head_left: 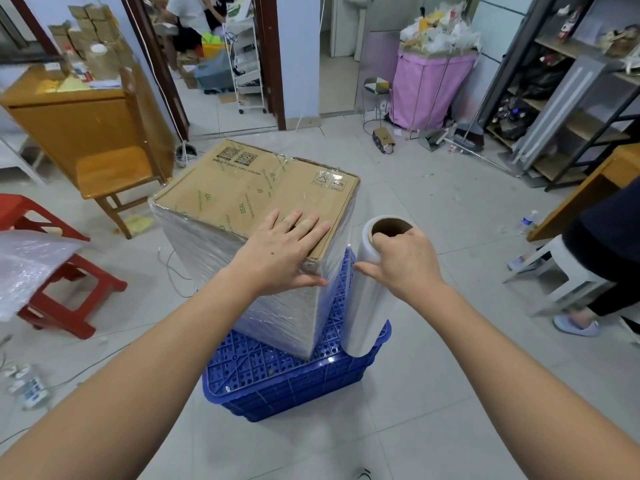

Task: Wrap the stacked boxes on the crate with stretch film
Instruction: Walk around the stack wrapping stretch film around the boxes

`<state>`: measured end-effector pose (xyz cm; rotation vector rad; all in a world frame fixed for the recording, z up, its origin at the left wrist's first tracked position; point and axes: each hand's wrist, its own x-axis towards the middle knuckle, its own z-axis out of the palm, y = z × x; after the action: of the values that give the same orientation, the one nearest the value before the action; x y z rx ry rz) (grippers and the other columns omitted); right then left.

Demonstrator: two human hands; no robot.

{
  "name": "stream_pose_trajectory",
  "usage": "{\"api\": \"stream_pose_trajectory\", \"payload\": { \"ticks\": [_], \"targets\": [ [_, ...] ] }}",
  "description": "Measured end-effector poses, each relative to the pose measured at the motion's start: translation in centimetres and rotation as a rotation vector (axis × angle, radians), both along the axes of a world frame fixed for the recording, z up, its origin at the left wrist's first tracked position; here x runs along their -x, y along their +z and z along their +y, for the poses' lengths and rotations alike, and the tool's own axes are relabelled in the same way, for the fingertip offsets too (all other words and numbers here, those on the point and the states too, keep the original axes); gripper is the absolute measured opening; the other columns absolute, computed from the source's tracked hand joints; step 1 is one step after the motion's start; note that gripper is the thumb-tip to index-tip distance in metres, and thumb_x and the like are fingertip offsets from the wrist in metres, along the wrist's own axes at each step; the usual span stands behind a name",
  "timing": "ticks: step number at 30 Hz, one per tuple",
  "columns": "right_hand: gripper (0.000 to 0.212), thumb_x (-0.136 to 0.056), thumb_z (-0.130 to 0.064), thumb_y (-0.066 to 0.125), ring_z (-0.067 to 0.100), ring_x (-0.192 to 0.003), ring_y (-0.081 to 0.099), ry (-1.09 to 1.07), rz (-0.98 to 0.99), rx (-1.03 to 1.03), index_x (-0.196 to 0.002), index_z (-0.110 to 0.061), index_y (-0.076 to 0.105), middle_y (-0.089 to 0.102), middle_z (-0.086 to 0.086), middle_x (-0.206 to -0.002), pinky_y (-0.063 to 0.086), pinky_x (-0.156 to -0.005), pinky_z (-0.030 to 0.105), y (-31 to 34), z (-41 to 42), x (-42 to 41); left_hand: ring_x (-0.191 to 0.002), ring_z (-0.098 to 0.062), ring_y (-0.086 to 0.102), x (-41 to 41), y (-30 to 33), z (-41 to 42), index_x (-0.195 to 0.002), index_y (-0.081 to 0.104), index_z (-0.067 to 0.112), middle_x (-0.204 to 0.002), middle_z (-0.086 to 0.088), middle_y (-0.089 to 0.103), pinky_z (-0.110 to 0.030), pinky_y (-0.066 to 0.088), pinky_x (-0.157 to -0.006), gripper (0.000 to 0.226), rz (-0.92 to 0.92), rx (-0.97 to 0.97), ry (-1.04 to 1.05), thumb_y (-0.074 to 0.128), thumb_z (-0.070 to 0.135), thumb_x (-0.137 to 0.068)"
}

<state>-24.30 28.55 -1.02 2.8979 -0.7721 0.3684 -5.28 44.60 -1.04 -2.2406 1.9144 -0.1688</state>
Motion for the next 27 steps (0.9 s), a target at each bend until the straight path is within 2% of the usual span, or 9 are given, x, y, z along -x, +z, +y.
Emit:
{"api": "stream_pose_trajectory", "payload": {
  "ticks": [2,5,10,13,15,18,20,23,27],
  "targets": [
    [0.056,-0.079,-0.065,0.066,0.023,-0.062,0.043,0.045,-0.025,-0.038,-0.066,-0.019,0.037,0.038,-0.006,-0.052,0.025,-0.071,0.029,-0.3,-0.9,0.2,-0.16,-0.03,0.006,-0.1,0.1,0.2,-0.165,-0.007,0.023,-0.174,-0.004,0.002,-0.055,0.01,-0.128,0.111,0.004,-0.008,0.0,0.02,0.093,-0.083],
    [0.061,-0.077,-0.065,0.068,0.023,-0.064,0.04,0.118,0.0,-0.127,-0.061,-0.021,0.028,0.037,-0.006,-0.052,0.024,-0.07,0.028,-0.3,-2.3,0.5,-0.16,-0.03,0.003,-0.2,0.3,0.2,-0.165,-0.009,0.023,-0.174,-0.004,0.0,-0.055,0.009,-0.128,0.111,0.009,-0.018,0.004,0.021,0.092,-0.083],
    [0.06,-0.076,-0.061,0.071,0.024,-0.073,0.046,0.206,0.015,-0.199,-0.061,-0.021,0.029,0.041,-0.002,-0.052,0.027,-0.072,0.028,0.5,-3.6,1.3,-0.16,-0.029,0.001,-0.7,0.5,0.0,-0.164,-0.012,0.024,-0.173,-0.003,-0.003,-0.055,0.008,-0.128,0.11,0.032,-0.021,0.024,0.023,0.092,-0.085],
    [0.061,-0.075,-0.06,0.073,0.018,-0.064,0.041,0.241,0.002,-0.204,-0.06,-0.023,0.027,0.039,-0.002,-0.05,0.038,-0.079,0.032,0.6,-4.7,1.4,-0.16,-0.029,0.002,-0.9,0.6,-0.5,-0.164,-0.011,0.024,-0.173,-0.002,-0.002,-0.055,0.009,-0.128,0.11,0.054,0.003,0.065,0.024,0.091,-0.085],
    [0.061,-0.074,-0.059,0.074,0.016,-0.058,0.039,0.279,-0.001,-0.176,-0.06,-0.024,0.025,0.037,-0.003,-0.049,0.038,-0.083,0.032,0.8,-5.1,1.3,-0.16,-0.03,0.004,-0.6,0.4,-1.0,-0.165,-0.009,0.024,-0.174,-0.002,0.0,-0.056,0.01,-0.128,0.109,0.077,0.034,0.11,0.026,0.091,-0.086],
    [0.064,-0.073,-0.054,0.079,0.029,-0.066,0.05,0.33,0.013,-0.158,-0.059,-0.024,0.024,0.04,-0.001,-0.052,0.023,-0.074,0.021,1.5,-5.3,0.7,-0.16,-0.032,0.007,0.1,0.2,-2.1,-0.166,-0.006,0.023,-0.174,-0.003,0.003,-0.057,0.01,-0.127,0.11,0.102,0.086,0.175,0.028,0.09,-0.085],
    [0.064,-0.072,-0.055,0.079,0.028,-0.071,0.05,0.351,0.043,-0.146,-0.059,-0.024,0.025,0.043,-0.001,-0.054,0.02,-0.072,0.019,1.6,-5.5,0.4,-0.159,-0.034,0.008,0.6,0.1,-2.9,-0.165,-0.005,0.023,-0.174,-0.005,0.005,-0.059,0.011,-0.126,0.11,0.104,0.092,0.195,0.031,0.089,-0.085],
    [0.059,-0.072,-0.057,0.077,0.02,-0.082,0.045,0.328,0.1,-0.202,-0.059,-0.022,0.031,0.044,-0.003,-0.058,0.024,-0.069,0.023,1.4,-5.6,0.3,-0.159,-0.036,0.009,1.8,-0.3,-4.4,-0.165,-0.005,0.022,-0.174,-0.007,0.006,-0.061,0.011,-0.126,0.11,0.112,0.084,0.211,0.035,0.088,-0.087],
    [0.05,-0.074,-0.056,0.071,0.019,-0.078,0.045,0.227,0.227,-0.217,-0.063,-0.019,0.038,0.044,-0.004,-0.061,0.037,-0.059,0.033,1.7,-5.6,0.7,-0.159,-0.037,0.009,2.6,-1.0,-5.5,-0.165,-0.003,0.021,-0.174,-0.008,0.006,-0.063,0.011,-0.124,0.11,0.106,0.102,0.231,0.035,0.088,-0.087]
  ]
}}
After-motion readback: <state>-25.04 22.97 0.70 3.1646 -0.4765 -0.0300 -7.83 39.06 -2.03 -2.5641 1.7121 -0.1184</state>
